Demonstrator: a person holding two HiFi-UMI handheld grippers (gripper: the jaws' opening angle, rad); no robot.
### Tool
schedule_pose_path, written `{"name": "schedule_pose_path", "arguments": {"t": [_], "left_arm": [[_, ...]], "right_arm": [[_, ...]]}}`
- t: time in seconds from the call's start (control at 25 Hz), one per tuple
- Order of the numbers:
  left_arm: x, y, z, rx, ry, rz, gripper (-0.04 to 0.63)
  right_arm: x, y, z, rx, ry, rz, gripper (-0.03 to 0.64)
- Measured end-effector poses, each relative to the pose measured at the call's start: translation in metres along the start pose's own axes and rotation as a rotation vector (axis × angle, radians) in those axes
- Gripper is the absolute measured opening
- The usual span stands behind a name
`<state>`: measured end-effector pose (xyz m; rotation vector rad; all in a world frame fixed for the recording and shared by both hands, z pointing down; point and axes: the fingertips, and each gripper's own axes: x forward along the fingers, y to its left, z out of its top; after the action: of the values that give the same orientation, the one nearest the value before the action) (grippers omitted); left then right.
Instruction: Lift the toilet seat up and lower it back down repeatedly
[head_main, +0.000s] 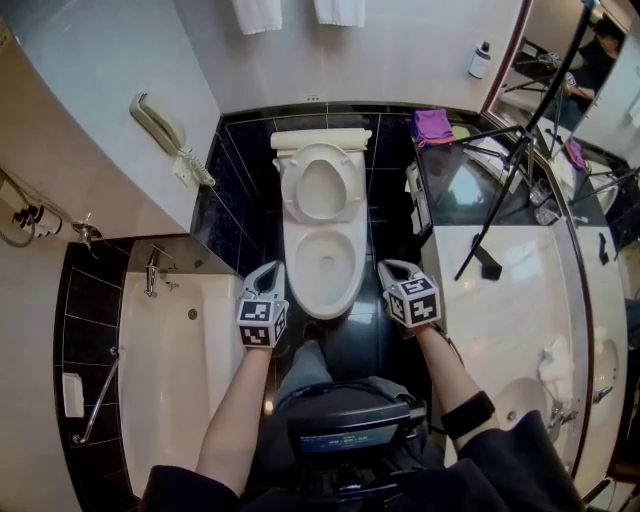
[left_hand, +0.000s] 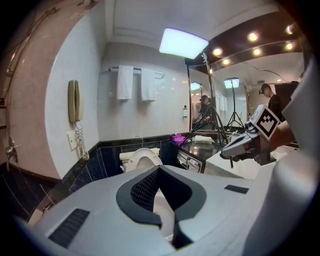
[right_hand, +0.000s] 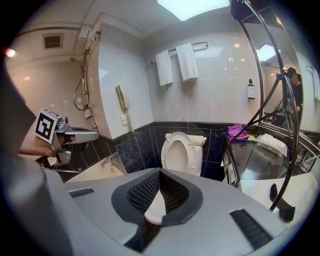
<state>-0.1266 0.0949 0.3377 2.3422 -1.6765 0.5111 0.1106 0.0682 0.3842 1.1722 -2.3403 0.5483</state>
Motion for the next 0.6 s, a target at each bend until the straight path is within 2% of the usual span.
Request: {"name": "schedule_pose_path", "arguments": {"t": [0.6], "left_arm": [[0.004, -0.009, -0.012, 0.004, 0.006, -0.010, -0.008]], "right_arm": [[0.000, -0.004, -0.024, 0.028, 0.031, -0.005, 0.017]]}}
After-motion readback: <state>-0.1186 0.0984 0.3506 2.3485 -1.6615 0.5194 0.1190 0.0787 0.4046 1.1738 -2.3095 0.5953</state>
